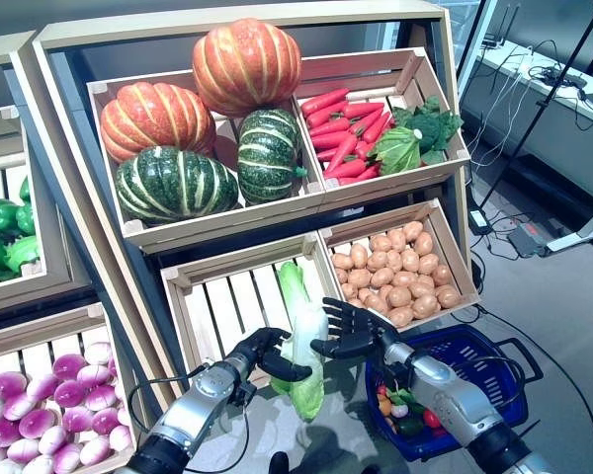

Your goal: Put vegetables into the basket

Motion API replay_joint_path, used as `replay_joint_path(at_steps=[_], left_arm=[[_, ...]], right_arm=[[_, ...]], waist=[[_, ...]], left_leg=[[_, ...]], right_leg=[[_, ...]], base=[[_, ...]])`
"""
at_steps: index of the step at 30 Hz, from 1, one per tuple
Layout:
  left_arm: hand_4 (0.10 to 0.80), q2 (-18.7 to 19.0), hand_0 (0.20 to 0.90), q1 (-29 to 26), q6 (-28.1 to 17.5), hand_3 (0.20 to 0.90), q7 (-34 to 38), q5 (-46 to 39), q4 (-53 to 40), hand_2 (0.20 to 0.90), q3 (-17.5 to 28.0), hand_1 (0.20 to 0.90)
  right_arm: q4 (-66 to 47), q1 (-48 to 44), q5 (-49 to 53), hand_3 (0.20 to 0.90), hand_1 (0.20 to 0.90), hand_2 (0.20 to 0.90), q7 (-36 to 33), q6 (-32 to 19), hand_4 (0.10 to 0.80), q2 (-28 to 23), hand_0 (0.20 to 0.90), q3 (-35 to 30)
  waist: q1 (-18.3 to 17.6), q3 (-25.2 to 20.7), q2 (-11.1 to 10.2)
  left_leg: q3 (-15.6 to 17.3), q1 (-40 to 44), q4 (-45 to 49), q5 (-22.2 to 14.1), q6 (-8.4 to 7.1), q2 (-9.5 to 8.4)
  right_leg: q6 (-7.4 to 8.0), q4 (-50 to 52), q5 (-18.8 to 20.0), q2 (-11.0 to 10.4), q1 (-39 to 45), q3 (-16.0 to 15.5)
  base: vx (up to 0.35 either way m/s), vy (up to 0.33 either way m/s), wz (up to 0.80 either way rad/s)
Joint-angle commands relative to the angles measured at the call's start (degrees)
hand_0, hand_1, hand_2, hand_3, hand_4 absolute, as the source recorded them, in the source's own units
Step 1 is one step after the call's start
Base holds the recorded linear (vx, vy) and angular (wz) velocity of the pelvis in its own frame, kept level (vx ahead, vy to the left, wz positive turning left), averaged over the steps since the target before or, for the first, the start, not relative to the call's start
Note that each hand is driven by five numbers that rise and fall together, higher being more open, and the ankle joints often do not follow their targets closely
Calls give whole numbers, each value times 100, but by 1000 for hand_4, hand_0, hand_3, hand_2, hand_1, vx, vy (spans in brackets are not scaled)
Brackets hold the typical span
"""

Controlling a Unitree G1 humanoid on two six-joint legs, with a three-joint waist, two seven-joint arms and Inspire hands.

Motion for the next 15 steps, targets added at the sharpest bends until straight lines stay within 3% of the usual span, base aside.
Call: replay_joint_path(at_steps=[1, 15], left_arm=[[400, 42, 300, -871, -459, 300, -27, 94, -281, 300, -27, 300], [400, 48, 300, -905, -449, 300, -1, 127, -298, 300, -73, 300]], right_arm=[[-212, -477, 438, 300, 300, 300, 81, -527, 400, 301, 300, 115], [-243, -476, 530, 300, 300, 300, 48, -617, 400, 300, 300, 129]], waist=[[73, -241, -164], [68, -228, -158]], left_leg=[[-80, 175, 10, -434, -146, -6], [-71, 181, 10, -438, -147, -1]], right_leg=[[320, 9, 142, -461, 71, 221], [325, 9, 144, -462, 75, 227]], base=[[0, 0, 0], [0, 0, 0]])
